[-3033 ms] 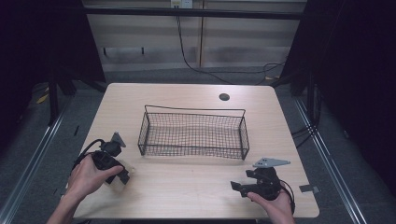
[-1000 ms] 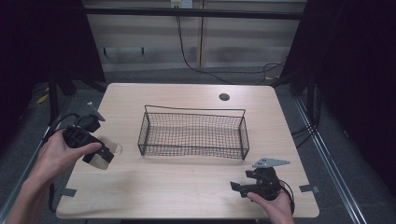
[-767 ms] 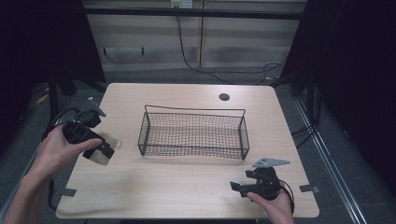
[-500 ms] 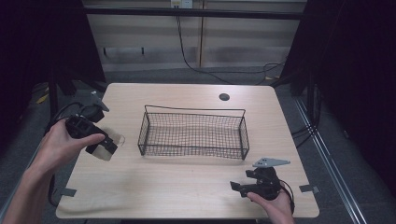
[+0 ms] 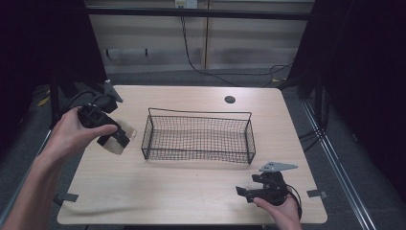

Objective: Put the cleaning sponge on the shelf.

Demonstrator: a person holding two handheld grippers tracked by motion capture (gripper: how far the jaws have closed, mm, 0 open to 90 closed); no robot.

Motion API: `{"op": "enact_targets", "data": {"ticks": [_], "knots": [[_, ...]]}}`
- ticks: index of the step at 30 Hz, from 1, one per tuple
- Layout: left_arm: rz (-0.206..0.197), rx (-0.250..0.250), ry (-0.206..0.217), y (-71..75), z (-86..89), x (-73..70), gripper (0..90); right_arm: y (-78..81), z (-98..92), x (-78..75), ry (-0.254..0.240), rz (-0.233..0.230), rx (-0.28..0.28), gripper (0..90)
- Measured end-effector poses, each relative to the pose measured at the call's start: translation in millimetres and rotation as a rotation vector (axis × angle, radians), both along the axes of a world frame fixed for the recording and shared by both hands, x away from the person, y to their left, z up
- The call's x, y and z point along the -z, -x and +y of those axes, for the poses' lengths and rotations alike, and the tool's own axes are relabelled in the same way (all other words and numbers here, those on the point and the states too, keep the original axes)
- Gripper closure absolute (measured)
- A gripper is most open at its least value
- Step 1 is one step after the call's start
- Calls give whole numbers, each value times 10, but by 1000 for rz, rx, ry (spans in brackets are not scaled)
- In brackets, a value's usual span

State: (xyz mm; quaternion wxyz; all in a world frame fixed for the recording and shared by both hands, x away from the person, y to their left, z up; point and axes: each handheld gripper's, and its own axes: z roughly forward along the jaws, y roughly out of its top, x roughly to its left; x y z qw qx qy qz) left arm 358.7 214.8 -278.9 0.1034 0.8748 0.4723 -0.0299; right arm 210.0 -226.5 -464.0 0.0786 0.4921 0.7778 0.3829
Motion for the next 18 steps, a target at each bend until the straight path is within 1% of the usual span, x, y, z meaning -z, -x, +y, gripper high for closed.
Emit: {"op": "enact_targets", "data": {"ticks": [1,3,4,6,7,10,12,13,14,15,18], "knots": [[0,1,-8,-12,-23,-3,249,1,0,0,1,-1,1,179],[-3,-3,-10,-29,-44,-2,249,3,0,-1,0,-1,0,179],[5,-6,-9,-62,-79,-3,249,4,1,-1,1,-1,0,179],[11,-11,-11,-77,-95,-2,249,4,1,-2,0,0,-1,179],[19,-14,-24,-113,-121,9,249,6,0,-2,-1,0,-2,179],[22,-30,-16,-171,-154,-3,249,3,-2,1,-1,-1,-2,179],[25,-28,-18,-184,-172,-10,249,1,-2,0,0,0,-3,179],[27,-31,-9,-194,-192,-16,249,1,-2,0,0,0,-3,179],[32,-29,-11,-225,-228,-34,249,0,0,1,0,2,-3,178],[29,-34,-6,-237,-241,-35,249,1,1,1,0,2,-2,178],[37,-50,-20,-279,-314,-13,249,5,0,-1,0,1,-3,178]]}}
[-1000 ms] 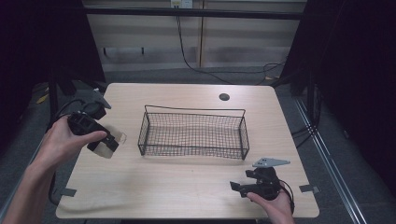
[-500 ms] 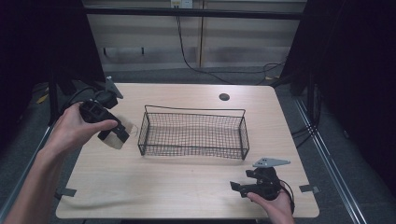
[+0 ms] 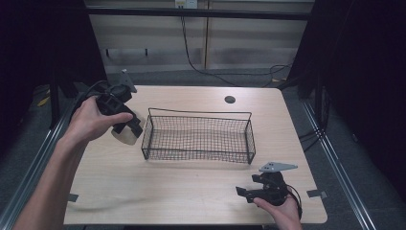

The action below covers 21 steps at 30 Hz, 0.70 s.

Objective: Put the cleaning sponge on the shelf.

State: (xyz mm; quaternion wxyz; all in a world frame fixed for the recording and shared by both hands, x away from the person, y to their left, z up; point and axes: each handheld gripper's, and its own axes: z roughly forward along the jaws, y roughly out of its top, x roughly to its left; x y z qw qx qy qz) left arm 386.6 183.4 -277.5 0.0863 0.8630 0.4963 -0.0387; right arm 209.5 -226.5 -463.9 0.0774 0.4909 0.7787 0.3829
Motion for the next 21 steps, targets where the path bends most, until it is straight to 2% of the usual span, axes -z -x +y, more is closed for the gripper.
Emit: {"op": "enact_targets", "data": {"ticks": [9,12,16,17,21], "knots": [[38,-9,52,-95,-202,56,249,-3,5,3,0,5,-1,178],[38,-21,31,-129,-252,96,249,3,6,1,-2,5,-4,178],[50,-34,41,-155,-284,124,249,1,4,3,-1,3,-4,178],[49,-53,50,-167,-297,130,249,0,5,3,-2,4,-4,178],[48,-70,39,-199,-379,162,249,2,8,3,-5,3,-9,179]]}}
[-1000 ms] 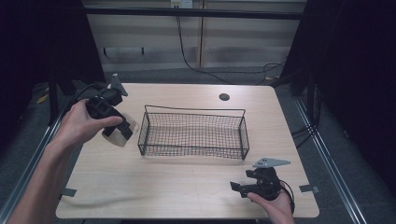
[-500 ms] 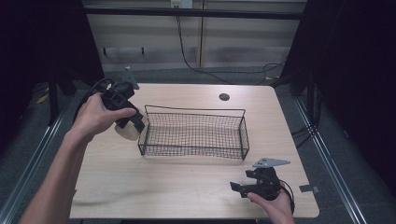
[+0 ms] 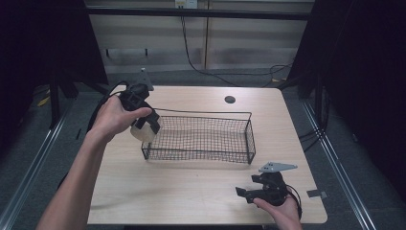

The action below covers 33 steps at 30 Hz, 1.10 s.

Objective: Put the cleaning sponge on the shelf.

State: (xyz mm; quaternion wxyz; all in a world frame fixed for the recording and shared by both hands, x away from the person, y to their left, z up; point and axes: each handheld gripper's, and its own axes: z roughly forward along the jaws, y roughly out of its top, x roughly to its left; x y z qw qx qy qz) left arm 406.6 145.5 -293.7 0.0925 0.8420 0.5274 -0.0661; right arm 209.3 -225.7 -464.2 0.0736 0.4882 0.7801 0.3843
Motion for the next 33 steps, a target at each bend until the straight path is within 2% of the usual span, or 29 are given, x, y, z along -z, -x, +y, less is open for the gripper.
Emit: {"op": "enact_targets", "data": {"ticks": [4,9,13,15,16,17,18,19,23,26,28,29,33], "knots": [[6,-10,4,-26,-74,18,249,-2,-1,2,1,2,3,179],[9,-67,17,-51,-181,57,249,-1,2,3,3,1,0,179],[26,-82,18,-75,-232,101,248,-1,3,5,4,3,-3,179],[32,-117,-17,-103,-282,174,249,-1,0,4,4,1,-1,179],[32,-117,-17,-103,-282,174,249,-1,0,4,4,1,-1,179],[21,-152,-24,-122,-295,203,249,-2,-1,4,3,1,0,178],[21,-152,-24,-122,-295,203,249,-2,-1,4,3,1,0,178],[14,-169,-45,-138,-305,230,248,2,-1,2,4,-1,-3,178],[20,-176,-52,-160,-316,289,249,4,-2,1,3,3,-2,179],[12,-177,-76,-197,-341,368,249,7,1,0,3,4,-5,179],[20,-182,-84,-210,-342,390,249,10,3,1,4,3,-5,179],[20,-184,-104,-224,-365,436,249,10,2,3,2,2,-6,179],[23,-190,-109,-249,-403,518,249,6,-1,4,3,4,-5,179]]}}
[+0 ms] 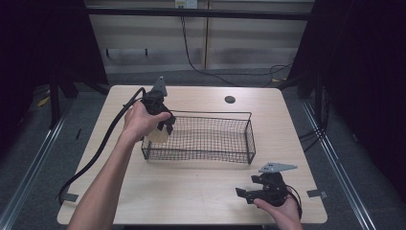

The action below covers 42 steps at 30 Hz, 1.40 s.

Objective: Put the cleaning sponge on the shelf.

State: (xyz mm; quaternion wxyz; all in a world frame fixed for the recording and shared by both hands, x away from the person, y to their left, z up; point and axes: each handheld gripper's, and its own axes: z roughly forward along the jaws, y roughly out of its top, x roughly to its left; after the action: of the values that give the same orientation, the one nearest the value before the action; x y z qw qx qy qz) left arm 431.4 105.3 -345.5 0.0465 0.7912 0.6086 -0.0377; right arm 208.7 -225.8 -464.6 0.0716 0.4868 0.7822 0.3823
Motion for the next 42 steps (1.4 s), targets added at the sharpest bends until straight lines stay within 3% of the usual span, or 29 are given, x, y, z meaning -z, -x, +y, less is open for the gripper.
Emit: {"op": "enact_targets", "data": {"ticks": [3,9,14,27,33,42], "knots": [[10,-14,15,-24,16,60,249,1,3,1,2,1,0,179],[38,-47,-2,-66,135,246,249,5,6,1,1,2,-3,179],[37,-63,-5,-75,170,310,249,1,9,4,4,1,-5,180],[65,-65,-48,-91,75,498,248,5,14,3,3,1,-15,183],[60,-78,-85,-90,42,577,248,7,20,4,3,2,-20,184],[75,-76,-97,-85,-35,687,247,6,22,4,3,3,-22,185]]}}
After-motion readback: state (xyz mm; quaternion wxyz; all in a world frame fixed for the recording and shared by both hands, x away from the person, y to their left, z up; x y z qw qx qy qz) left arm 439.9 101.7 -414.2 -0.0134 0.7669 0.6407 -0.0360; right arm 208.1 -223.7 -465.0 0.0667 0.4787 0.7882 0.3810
